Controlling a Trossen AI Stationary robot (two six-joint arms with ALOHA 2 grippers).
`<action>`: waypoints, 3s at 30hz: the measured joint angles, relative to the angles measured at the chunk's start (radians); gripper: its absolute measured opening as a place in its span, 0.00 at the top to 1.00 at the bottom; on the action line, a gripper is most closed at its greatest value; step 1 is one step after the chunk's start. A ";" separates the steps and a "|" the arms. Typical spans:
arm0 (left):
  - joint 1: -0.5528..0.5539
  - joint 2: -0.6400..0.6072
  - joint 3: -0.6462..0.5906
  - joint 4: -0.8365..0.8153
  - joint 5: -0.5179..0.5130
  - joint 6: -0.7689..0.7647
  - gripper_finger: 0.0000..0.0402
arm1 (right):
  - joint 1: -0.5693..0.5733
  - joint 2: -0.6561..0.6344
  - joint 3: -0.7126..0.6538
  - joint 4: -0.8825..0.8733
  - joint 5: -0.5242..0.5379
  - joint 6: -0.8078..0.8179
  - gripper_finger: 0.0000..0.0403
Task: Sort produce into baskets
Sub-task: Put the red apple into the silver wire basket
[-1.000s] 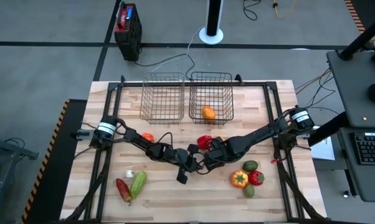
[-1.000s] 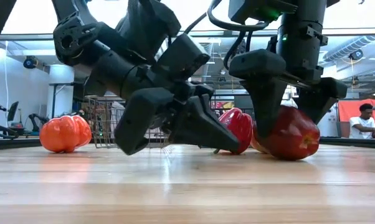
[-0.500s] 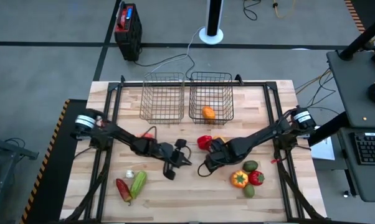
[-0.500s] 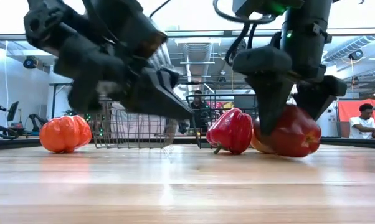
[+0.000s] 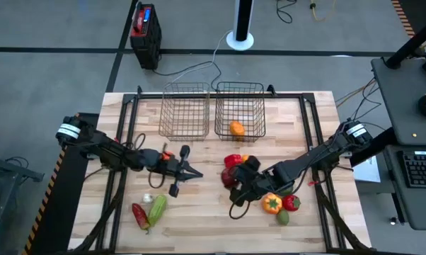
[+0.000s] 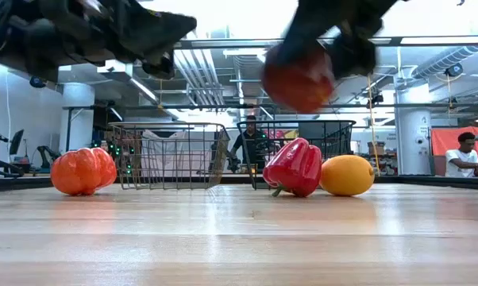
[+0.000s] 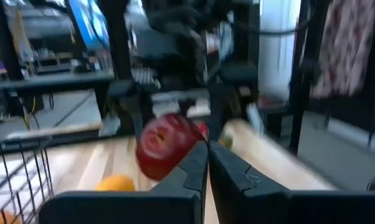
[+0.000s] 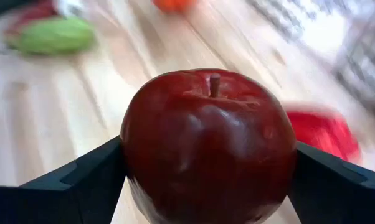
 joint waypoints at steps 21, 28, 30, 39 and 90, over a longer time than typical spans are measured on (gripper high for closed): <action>-0.008 -0.073 -0.053 0.138 0.033 -0.143 0.54 | 0.002 0.058 -0.110 0.720 0.041 -0.881 0.11; -0.034 -0.040 0.032 0.089 0.033 -0.025 0.19 | -0.003 0.077 -0.107 0.754 0.041 -0.888 0.11; -0.035 -0.038 0.061 0.013 0.026 0.011 0.13 | -0.005 0.078 -0.108 0.754 0.041 -0.884 0.11; -0.035 -0.036 0.148 -0.183 -0.009 0.053 0.12 | -0.005 0.079 -0.108 0.752 0.042 -0.867 0.11; -0.040 0.078 0.231 -0.230 -0.083 0.103 0.26 | -0.027 0.079 -0.117 0.724 0.026 -0.770 0.09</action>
